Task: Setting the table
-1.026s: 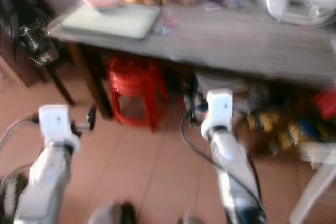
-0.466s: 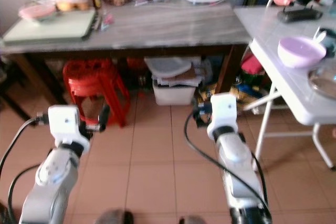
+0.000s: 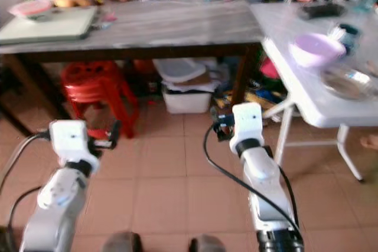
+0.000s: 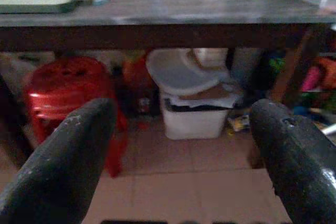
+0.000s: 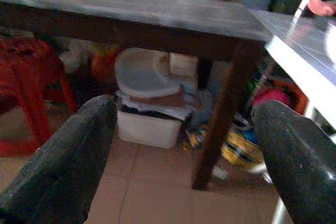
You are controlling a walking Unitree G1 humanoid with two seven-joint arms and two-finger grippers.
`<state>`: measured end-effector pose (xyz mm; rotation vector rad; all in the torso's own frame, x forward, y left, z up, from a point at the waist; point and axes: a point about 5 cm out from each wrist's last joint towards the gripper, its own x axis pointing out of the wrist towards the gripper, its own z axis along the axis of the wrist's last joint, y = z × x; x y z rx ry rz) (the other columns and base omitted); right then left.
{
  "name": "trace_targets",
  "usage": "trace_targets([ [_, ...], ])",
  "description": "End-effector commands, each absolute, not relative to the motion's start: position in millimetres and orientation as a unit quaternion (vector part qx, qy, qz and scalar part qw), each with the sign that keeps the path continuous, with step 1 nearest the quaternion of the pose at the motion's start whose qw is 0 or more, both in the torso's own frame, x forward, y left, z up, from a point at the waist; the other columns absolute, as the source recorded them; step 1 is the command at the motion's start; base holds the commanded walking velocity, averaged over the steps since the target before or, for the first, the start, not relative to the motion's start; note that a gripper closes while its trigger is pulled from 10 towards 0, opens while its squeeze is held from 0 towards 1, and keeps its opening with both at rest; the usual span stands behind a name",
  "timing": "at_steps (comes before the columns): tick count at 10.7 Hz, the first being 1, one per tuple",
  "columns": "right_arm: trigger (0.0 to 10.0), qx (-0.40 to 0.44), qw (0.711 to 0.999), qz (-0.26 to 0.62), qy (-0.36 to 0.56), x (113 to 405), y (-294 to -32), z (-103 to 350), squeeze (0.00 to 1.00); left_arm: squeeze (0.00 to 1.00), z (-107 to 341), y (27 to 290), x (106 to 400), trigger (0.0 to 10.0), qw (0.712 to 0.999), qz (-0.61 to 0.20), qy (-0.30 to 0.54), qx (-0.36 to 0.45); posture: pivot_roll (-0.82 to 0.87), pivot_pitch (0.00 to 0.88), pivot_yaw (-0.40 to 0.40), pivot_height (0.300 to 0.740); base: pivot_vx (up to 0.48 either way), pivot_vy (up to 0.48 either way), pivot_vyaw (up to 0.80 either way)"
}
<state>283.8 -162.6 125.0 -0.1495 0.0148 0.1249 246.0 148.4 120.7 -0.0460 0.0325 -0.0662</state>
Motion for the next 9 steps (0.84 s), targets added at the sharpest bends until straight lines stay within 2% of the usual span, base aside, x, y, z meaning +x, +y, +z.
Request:
trace_targets([
  [1, 10.0, -0.077, 0.995, 0.069, -0.002, 285.0, -159.7, 129.6, 0.0, 0.0, 120.6, 153.1, 245.5, 10.0, 0.999, -0.029, 0.019, -0.02, -0.01, 0.112, 0.019, 0.74, 0.0, -0.465, 0.0],
  [5, 10.0, -0.095, 0.994, 0.054, 0.008, 288.4, -156.7, 124.4, 0.0, 0.0, 122.1, 152.2, 246.4, 10.0, 0.999, -0.033, 0.017, -0.014, -0.01, 0.114, 0.026, 0.74, 0.0, -0.455, 0.0],
  [7, 10.0, -0.053, 0.998, 0.037, 0.018, 289.4, -156.0, 121.7, 0.0, 0.0, 123.7, 152.1, 248.0, 10.0, 0.999, -0.04, 0.016, -0.01, -0.01, 0.116, 0.032, 0.74, 0.309, -0.364, 0.0],
  [9, 10.0, -0.061, 0.997, 0.043, 0.01, 290.2, -154.6, 125.1, 0.0, 0.0, 125.3, 151.1, 249.2, 10.0, 0.999, -0.043, 0.013, -0.008, -0.01, 0.117, 0.033, 0.74, 0.337, -0.337, 0.0],
])
